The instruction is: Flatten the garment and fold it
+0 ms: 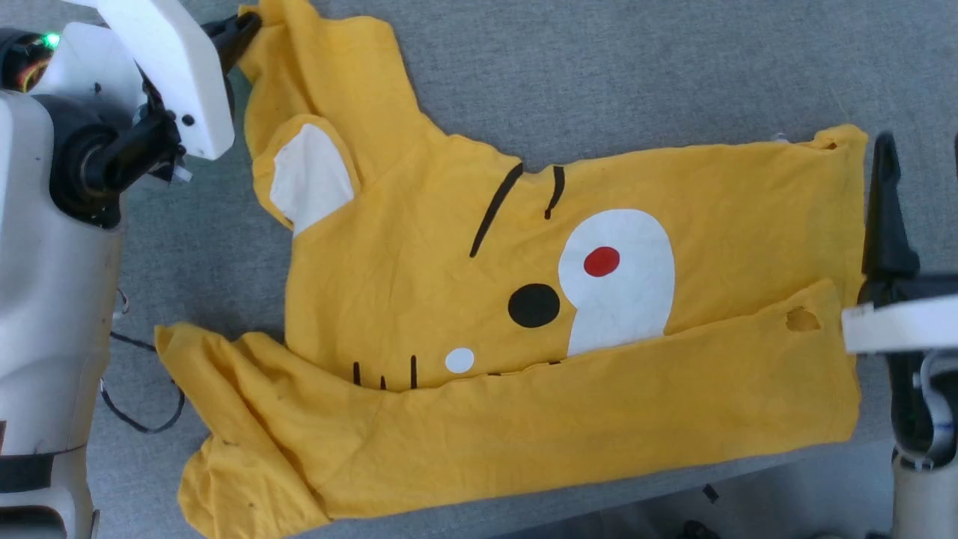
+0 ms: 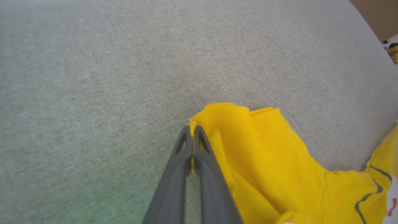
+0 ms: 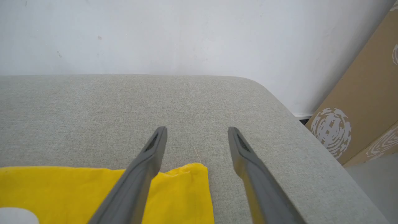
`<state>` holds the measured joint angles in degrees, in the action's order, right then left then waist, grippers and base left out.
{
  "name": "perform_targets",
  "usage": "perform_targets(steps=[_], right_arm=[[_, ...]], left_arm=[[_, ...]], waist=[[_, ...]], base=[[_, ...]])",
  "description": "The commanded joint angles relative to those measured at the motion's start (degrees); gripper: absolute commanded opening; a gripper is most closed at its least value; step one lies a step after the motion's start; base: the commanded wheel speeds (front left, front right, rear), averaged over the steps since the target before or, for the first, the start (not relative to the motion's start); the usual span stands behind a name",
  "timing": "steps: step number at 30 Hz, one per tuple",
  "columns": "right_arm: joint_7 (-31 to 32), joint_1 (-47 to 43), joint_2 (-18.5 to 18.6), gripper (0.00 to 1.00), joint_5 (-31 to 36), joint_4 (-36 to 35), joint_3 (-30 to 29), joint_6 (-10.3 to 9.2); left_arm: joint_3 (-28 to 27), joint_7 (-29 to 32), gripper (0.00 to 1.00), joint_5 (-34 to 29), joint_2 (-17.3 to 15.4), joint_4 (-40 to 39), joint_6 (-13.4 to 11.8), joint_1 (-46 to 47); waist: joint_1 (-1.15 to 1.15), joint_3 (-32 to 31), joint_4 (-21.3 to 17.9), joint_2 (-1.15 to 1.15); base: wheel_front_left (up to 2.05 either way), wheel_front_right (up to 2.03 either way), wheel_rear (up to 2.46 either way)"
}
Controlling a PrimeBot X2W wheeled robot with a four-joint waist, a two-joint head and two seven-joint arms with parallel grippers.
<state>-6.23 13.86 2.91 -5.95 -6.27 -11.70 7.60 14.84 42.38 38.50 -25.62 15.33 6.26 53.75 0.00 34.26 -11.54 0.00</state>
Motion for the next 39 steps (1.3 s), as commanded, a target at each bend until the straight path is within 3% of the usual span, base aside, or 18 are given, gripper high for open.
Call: perform_targets(steps=[1, 7, 16, 21, 29, 30, 32, 39], right_arm=[[1.6, 1.6, 0.0, 1.0, 0.0, -0.8, 0.0, -0.11], [17.6, 7.3, 1.6, 1.0, -2.1, -3.0, 0.3, -0.11], [42.3, 12.4, 5.4, 1.0, -8.0, 0.0, -2.1, -0.11], [47.9, 12.9, 5.4, 1.0, -9.3, 1.5, -3.3, -0.11], [48.6, 13.5, 4.1, 0.98, -9.7, 4.5, -3.0, -0.11], [48.7, 13.7, 3.8, 0.47, -9.7, 5.1, -3.3, -0.11], [48.8, 14.1, 3.5, 0.0, -9.6, 5.9, -3.6, -0.11], [47.0, 15.5, 3.5, 0.0, -8.0, 6.4, -4.4, -0.11]], left_arm=[[0.0, -0.4, 0.0, 0.2, 0.0, -0.5, 0.5, -0.8], [0.1, -0.9, 0.0, 0.7, 0.0, -1.7, 0.6, -0.9], [0.6, -1.3, 0.0, 1.1, 0.4, -2.4, 0.6, -0.7], [0.9, -1.3, 0.0, 1.3, 0.7, -2.6, 0.6, -0.1], [1.1, -1.3, 0.0, 1.5, 0.6, -2.5, 0.5, 0.4], [1.1, -1.4, 0.0, 1.5, 0.6, -2.5, 0.5, 0.5], [1.1, -1.4, 0.0, 1.6, 0.6, -2.4, 0.5, 0.6], [0.7, -3.4, 0.0, 2.2, 0.7, -1.9, 0.6, 0.7]], waist=[[0.0, -0.3, 0.3, 0.0], [0.0, -0.1, 0.9, 0.0], [0.0, 0.9, 1.9, 0.0], [0.0, 1.5, 2.6, 0.0], [0.0, 2.2, 3.1, 0.0], [0.0, 2.2, 3.2, 0.0], [0.0, 2.3, 3.3, 0.0], [0.0, 1.2, 3.8, 0.0]], base=[[0.0, 0.0, 0.0], [0.0, 0.0, 0.0], [0.0, 0.0, 0.0], [0.0, 0.0, 0.0], [0.0, 0.0, 0.0], [0.0, 0.0, 0.0], [0.0, 0.0, 0.0], [0.0, 0.0, 0.0]])
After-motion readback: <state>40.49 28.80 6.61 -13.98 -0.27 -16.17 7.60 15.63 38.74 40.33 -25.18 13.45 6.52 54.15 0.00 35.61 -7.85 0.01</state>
